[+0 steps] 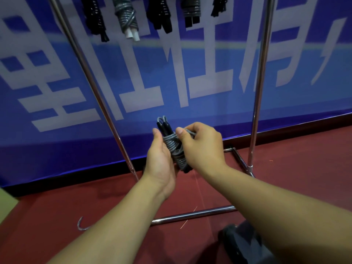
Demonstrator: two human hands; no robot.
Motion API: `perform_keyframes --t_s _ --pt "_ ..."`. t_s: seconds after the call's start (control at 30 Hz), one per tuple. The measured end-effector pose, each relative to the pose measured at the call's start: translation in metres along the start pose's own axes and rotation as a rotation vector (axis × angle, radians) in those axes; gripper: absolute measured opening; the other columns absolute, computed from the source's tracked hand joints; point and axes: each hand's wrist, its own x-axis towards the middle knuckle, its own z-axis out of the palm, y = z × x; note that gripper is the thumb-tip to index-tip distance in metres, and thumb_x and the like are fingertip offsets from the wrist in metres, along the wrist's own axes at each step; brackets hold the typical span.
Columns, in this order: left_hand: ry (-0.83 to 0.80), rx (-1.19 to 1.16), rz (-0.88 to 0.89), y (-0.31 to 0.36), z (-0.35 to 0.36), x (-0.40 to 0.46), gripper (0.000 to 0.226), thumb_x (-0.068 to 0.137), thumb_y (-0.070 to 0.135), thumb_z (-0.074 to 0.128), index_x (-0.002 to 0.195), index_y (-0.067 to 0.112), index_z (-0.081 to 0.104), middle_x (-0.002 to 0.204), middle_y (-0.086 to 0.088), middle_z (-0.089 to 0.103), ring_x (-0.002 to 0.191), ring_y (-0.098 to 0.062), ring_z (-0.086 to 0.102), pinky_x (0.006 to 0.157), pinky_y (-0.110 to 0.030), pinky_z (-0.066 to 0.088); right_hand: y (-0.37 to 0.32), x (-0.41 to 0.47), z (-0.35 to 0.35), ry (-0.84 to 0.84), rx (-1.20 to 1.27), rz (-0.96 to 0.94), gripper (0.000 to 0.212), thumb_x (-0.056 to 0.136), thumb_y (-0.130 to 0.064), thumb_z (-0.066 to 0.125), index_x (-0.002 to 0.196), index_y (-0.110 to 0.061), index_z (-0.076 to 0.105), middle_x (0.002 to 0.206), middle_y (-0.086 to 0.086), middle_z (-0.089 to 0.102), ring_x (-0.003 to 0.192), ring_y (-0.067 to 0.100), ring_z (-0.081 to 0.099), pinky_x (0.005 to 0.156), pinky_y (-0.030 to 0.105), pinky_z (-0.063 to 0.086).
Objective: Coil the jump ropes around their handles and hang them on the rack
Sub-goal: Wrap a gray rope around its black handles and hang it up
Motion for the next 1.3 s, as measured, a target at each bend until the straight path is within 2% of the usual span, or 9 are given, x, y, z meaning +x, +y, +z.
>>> perform_keyframes --t_s 0.17,0.33,0.43,0.5,0.6,0.73,1.0,1.17,1.3 --pt "0.046 0.026 0.032 0.004 -0.006 0.002 0.080 0.101 0.064 0.019 0.110 0.005 0.072 0.114 -0.019 0.072 0.114 -0.033 0.067 0.103 -0.046 0.047 0.004 0.000 0.002 -0.061 0.072 0.018 0.027 0.089 -0.045 0.068 0.077 -0.021 0.071 0.076 -0.005 0.073 0.081 0.015 0.069 0.078 0.037 0.055" --pt "0.094 0.110 0.059 0.011 -0.011 0.003 0.074 0.101 0.061 0.029 0.117 0.000 0.068 0.112 -0.022 0.072 0.099 -0.030 0.071 0.084 -0.036 0.056 0.006 0.013 -0.008 -0.330 0.430 0.189 0.022 0.088 -0.028 0.076 0.074 -0.011 0.072 0.070 0.002 0.074 0.068 0.017 0.070 0.075 0.040 0.060" --pt "0.091 0.182 0.041 0.012 -0.012 0.000 0.076 0.097 0.065 0.033 0.120 0.002 0.069 0.111 -0.021 0.073 0.105 -0.035 0.069 0.090 -0.040 0.054 0.007 0.018 -0.020 -0.483 0.497 0.252 0.019 0.088 -0.020 0.076 0.076 -0.006 0.071 0.071 0.011 0.072 0.071 0.021 0.068 0.075 0.038 0.059" --pt "0.103 0.216 0.032 0.012 -0.011 -0.001 0.075 0.089 0.070 0.044 0.113 0.005 0.072 0.106 -0.019 0.074 0.103 -0.038 0.069 0.096 -0.045 0.051 0.008 0.020 -0.025 -0.515 0.454 0.255 0.022 0.087 -0.023 0.077 0.077 -0.004 0.071 0.066 0.010 0.070 0.065 0.019 0.067 0.066 0.032 0.058" --pt "0.152 0.302 0.020 0.012 -0.013 0.000 0.067 0.076 0.074 0.060 0.097 0.013 0.075 0.088 -0.012 0.073 0.084 -0.030 0.065 0.079 -0.042 0.049 0.008 0.021 -0.029 -0.572 0.415 0.310 0.027 0.084 -0.031 0.079 0.081 -0.007 0.067 0.058 0.004 0.062 0.051 0.014 0.060 0.052 0.025 0.050" --pt "0.191 0.363 0.054 0.010 -0.014 0.000 0.059 0.085 0.062 0.061 0.107 0.009 0.071 0.079 -0.005 0.071 0.070 -0.018 0.065 0.068 -0.033 0.050 0.009 0.023 -0.035 -0.670 0.476 0.403 0.030 0.083 -0.041 0.076 0.076 -0.016 0.061 0.053 -0.002 0.046 0.044 0.011 0.042 0.046 0.023 0.039" --pt "0.147 0.324 0.043 0.010 -0.016 -0.005 0.055 0.078 0.062 0.063 0.098 0.011 0.068 0.071 -0.007 0.067 0.059 -0.024 0.060 0.063 -0.035 0.051 0.007 0.023 -0.040 -0.714 0.641 0.406 0.021 0.092 -0.036 0.067 0.090 -0.015 0.062 0.058 -0.002 0.050 0.052 0.012 0.049 0.060 0.028 0.046" --pt "0.170 0.326 0.030 0.008 -0.019 -0.006 0.057 0.081 0.061 0.063 0.098 0.006 0.067 0.066 -0.006 0.065 0.055 -0.024 0.059 0.062 -0.034 0.050 0.005 0.015 -0.045 -0.705 0.598 0.342 0.045 0.073 -0.053 0.069 0.091 -0.012 0.064 0.056 0.004 0.058 0.049 0.015 0.055 0.054 0.027 0.051" --pt "0.154 0.339 0.033 0.007 -0.020 -0.005 0.065 0.081 0.063 0.063 0.104 0.004 0.069 0.072 -0.008 0.067 0.057 -0.025 0.060 0.064 -0.036 0.049 0.003 0.014 -0.045 -0.680 0.549 0.338 0.045 0.088 -0.054 0.061 0.087 -0.009 0.064 0.051 0.009 0.056 0.043 0.019 0.055 0.050 0.026 0.051"
